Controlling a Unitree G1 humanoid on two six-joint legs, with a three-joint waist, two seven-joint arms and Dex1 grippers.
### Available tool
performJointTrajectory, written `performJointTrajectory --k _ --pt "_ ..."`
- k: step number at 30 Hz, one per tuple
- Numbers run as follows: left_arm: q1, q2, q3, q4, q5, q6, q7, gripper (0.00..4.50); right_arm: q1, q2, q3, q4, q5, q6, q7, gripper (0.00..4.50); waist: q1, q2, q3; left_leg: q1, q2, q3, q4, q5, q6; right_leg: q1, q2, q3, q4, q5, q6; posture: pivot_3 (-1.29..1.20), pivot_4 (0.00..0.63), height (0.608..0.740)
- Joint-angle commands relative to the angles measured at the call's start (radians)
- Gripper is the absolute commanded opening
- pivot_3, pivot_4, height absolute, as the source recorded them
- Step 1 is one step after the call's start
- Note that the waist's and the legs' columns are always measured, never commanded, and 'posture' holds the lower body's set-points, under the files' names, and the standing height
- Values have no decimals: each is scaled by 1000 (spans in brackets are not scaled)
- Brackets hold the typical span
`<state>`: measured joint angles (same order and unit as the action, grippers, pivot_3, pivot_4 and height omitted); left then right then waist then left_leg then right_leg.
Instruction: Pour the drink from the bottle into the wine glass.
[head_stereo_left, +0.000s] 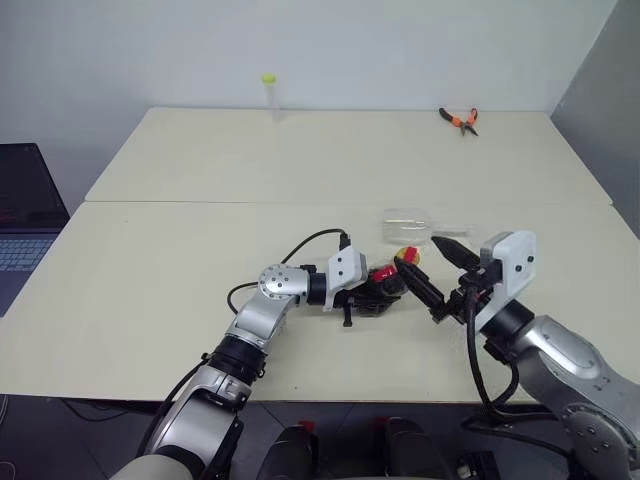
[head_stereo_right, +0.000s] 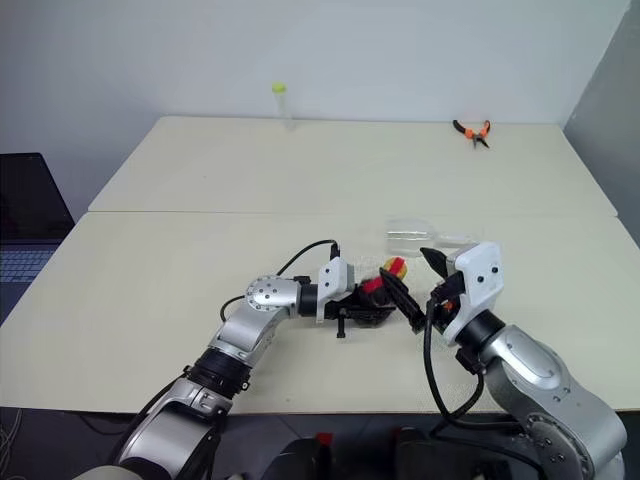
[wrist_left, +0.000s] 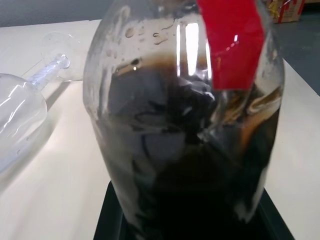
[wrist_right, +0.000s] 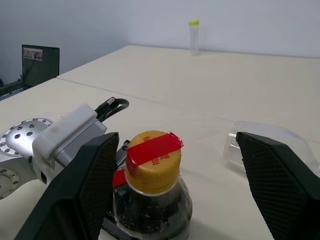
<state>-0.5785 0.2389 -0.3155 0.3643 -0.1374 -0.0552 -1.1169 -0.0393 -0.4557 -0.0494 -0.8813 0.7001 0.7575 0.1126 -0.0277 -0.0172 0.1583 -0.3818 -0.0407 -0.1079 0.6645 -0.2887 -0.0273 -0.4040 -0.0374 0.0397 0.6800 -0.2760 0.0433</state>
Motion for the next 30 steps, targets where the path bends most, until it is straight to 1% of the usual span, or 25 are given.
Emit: performJointTrajectory --k 1,4,7,13,20,22,23,25,26,28,30 --pt "-12 1 20 -8 0 -15 17 917 0 11 15 -12 -16 -35 22 3993 0 0 0 0 0 0 0 0 0 0 0 0 0 0 0 0 150 740" --pt "-10 2 18 -10 1 -14 18 917 -4 25 29 -6 -22 -41 30 3993 0 0 0 0 0 0 0 0 0 0 0 0 0 0 0 0 150 740" --pt "-8 2 17 -14 1 -13 21 917 -8 29 32 2 -27 -41 37 3406 0 0 0 0 0 0 0 0 0 0 0 0 0 0 0 0 150 740" --pt "-2 6 16 -19 -1 -14 22 916 -21 30 26 17 -28 -37 48 1247 0 0 0 0 0 0 0 0 0 0 0 0 0 0 0 0 150 740" --pt "7 7 13 -31 -1 -13 24 898 -22 9 14 28 -20 -37 91 1206 0 0 0 0 0 0 0 0 0 0 0 0 0 0 0 0 150 740" --pt "9 8 10 -43 -5 -7 20 898 -49 -87 -17 114 -15 -62 244 1206 -1 0 0 0 0 0 0 0 0 0 0 0 0 0 0 0 150 740" --pt "10 9 9 -50 -7 -4 15 898 -67 -157 -19 176 -33 -96 352 1206 -1 0 0 0 -1 1 0 0 0 0 0 1 0 0 0 0 150 740" --pt "14 14 6 -68 -13 2 4 896 -132 -300 6 319 -85 -167 557 1206 -2 0 0 1 -1 1 0 0 0 1 0 0 -1 0 0 0 150 740" --pt "16 16 5 -75 -14 4 -1 893 -175 -353 22 382 -94 -183 637 1206 -3 0 0 2 -1 1 0 0 0 2 0 0 -1 0 0 0 150 740" --pt "22 23 1 -90 -14 6 -10 882 -283 -427 67 503 -116 -217 770 1206 -5 0 0 2 0 2 0 0 1 2 1 0 -1 0 0 0 150 740" --pt "28 26 -3 -101 -13 9 -13 881 -370 -469 115 600 -148 -253 869 1206 -4 0 0 2 0 2 -1 0 1 2 1 0 -1 0 0 0 150 740"
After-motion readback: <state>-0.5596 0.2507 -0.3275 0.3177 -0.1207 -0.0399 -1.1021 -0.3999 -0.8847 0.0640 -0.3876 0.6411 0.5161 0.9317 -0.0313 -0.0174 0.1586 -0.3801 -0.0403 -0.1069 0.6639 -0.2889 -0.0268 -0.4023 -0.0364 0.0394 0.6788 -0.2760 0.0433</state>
